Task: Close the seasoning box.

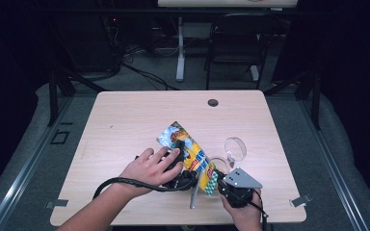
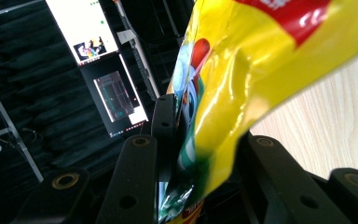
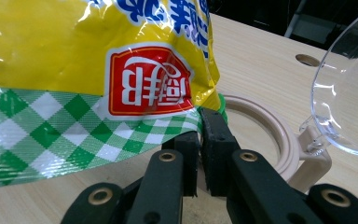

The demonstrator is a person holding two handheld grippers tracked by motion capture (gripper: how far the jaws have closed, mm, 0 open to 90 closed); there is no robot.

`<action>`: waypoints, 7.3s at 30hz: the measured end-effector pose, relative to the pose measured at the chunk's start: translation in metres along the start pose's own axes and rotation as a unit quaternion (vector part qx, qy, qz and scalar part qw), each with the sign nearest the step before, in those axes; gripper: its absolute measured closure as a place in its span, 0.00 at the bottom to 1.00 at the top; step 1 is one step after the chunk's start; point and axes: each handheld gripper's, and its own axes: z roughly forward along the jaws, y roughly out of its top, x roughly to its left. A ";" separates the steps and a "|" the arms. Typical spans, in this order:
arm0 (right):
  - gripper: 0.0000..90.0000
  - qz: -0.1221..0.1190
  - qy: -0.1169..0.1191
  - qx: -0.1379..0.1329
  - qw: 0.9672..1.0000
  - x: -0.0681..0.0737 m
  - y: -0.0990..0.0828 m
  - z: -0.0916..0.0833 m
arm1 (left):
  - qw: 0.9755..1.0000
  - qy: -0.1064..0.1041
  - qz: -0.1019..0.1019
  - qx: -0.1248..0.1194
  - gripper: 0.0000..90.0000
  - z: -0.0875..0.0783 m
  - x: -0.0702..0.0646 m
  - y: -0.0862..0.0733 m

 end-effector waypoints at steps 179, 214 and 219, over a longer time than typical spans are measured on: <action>0.96 -0.001 0.005 -0.006 1.000 0.000 0.000 -0.004 | 1.000 0.007 0.007 -0.018 0.94 -0.010 0.019 0.012; 0.96 0.008 0.006 -0.008 1.000 -0.002 -0.001 -0.010 | 1.000 0.009 0.007 -0.027 0.94 -0.011 0.026 0.017; 0.96 0.008 0.006 -0.008 1.000 -0.002 -0.001 -0.010 | 1.000 0.009 0.005 -0.028 0.94 -0.011 0.025 0.017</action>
